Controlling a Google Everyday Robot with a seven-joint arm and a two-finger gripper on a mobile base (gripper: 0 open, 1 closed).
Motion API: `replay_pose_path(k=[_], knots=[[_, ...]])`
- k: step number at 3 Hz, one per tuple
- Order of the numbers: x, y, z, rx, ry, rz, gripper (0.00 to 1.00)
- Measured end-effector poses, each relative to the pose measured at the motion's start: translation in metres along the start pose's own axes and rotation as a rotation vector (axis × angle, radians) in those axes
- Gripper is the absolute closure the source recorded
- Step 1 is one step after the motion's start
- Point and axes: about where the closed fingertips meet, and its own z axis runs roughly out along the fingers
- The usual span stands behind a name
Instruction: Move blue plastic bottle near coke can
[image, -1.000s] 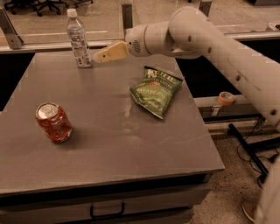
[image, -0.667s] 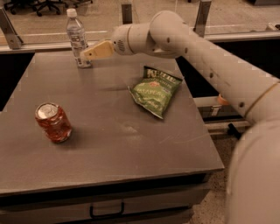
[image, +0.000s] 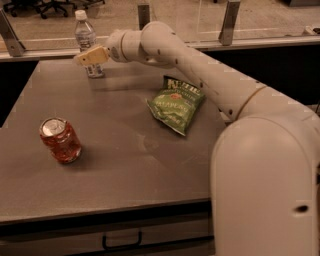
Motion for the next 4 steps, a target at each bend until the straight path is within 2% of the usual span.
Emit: replay_pose_path(k=[1, 2, 3, 4], knots=[[-0.001, -0.004, 0.028, 0.001, 0.000, 0.008, 0.18], [-0.006, -0.005, 0.039, -0.039, -0.003, -0.010, 0.43], [-0.015, -0.001, 0.024, -0.105, -0.021, -0.044, 0.65], [-0.033, 0.022, -0.022, -0.206, -0.080, -0.075, 0.89]])
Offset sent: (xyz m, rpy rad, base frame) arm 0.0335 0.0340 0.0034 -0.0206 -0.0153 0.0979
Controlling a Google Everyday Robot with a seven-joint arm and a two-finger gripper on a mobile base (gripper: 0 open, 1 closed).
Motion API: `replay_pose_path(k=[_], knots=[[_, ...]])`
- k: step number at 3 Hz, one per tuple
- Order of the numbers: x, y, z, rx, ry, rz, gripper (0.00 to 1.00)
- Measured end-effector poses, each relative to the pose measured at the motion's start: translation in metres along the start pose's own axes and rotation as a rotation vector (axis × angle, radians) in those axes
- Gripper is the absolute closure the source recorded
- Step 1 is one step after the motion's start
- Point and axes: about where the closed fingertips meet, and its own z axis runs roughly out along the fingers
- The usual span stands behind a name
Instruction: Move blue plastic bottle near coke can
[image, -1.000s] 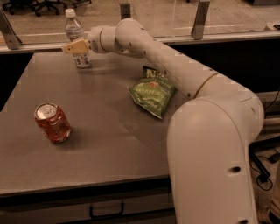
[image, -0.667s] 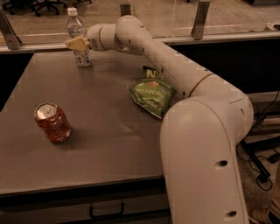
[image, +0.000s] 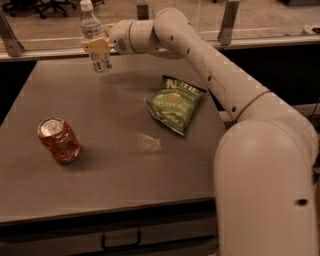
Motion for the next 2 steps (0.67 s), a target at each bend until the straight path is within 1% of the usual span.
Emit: replay_pose_path(k=[1, 2], knots=[[-0.015, 0.048, -0.045, -0.125, -0.085, -0.014, 1.00], [-0.032, 0.099, -0.091, -0.228, -0.125, 0.012, 1.00]])
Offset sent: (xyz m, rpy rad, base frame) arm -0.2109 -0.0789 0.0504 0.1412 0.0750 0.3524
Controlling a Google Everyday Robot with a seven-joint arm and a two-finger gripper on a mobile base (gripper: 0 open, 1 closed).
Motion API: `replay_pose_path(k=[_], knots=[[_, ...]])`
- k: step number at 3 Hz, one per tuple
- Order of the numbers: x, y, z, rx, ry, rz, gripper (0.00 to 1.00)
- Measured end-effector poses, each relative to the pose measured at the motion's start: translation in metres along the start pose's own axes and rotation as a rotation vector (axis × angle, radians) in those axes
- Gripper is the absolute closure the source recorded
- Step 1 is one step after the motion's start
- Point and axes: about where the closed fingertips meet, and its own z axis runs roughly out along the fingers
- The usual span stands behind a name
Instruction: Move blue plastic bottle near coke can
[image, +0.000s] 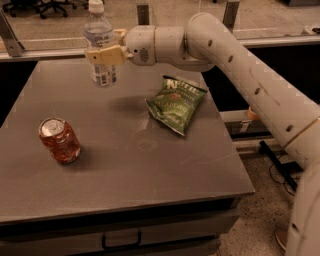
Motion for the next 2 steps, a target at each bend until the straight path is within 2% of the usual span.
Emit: replay_pose_path(k=[1, 2], knots=[[-0.012, 0.048, -0.021, -0.088, 0.001, 0.046, 1.00], [-0.007, 0.087, -0.032, -0.127, 0.016, 0.084, 1.00]])
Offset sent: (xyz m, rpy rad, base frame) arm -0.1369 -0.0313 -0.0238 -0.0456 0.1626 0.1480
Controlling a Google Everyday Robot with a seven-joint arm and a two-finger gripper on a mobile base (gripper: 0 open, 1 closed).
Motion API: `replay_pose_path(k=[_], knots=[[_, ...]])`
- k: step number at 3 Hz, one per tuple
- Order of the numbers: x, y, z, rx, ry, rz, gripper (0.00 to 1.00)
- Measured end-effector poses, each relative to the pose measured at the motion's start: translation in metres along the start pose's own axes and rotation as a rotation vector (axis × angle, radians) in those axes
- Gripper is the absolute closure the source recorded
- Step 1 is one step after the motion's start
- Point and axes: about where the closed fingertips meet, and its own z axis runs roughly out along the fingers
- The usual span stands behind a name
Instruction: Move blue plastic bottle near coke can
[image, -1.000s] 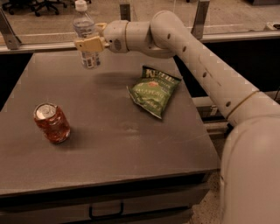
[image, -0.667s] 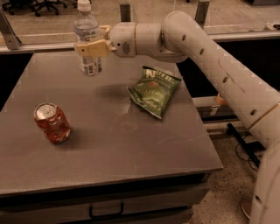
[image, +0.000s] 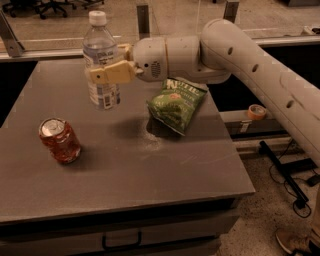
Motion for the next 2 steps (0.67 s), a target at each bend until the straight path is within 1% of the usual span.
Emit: replay_pose_path(k=[1, 2], knots=[[0.024, 0.027, 0.008, -0.020, 0.003, 0.032, 1.00], [0.049, 0.040, 0.021, 0.001, 0.015, 0.041, 0.83]])
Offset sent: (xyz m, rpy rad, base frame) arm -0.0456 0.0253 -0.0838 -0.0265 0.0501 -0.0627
